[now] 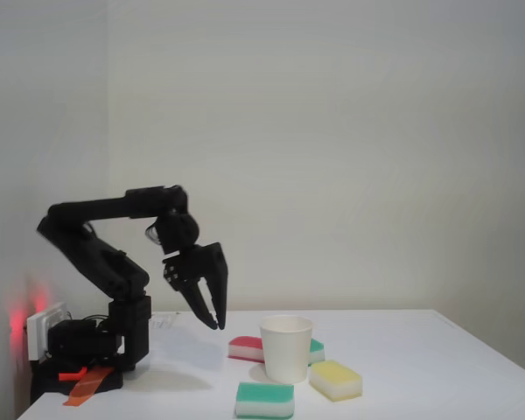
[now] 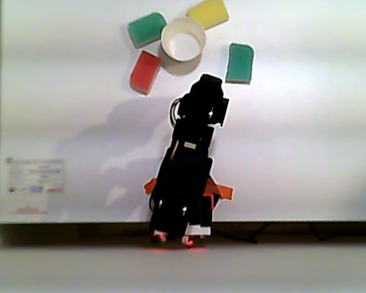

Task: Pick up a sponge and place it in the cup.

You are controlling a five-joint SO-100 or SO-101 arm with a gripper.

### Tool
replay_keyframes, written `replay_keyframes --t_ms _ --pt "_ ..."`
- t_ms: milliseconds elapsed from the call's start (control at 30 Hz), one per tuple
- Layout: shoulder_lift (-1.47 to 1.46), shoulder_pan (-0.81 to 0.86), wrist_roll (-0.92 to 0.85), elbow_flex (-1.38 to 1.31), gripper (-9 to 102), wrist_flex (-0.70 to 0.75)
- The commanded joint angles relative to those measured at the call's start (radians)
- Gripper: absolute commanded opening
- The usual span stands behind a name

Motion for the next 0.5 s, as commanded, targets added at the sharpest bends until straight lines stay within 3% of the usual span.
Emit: replay_keyframes --t_ms 0,167,467 --pt "-0.091 0.041 0.031 -0.163 3 0.029" --pt "-0.259 0.034 0.132 -0.331 3 0.052" --pt "-0.397 0.043 0.127 -0.471 3 0.008"
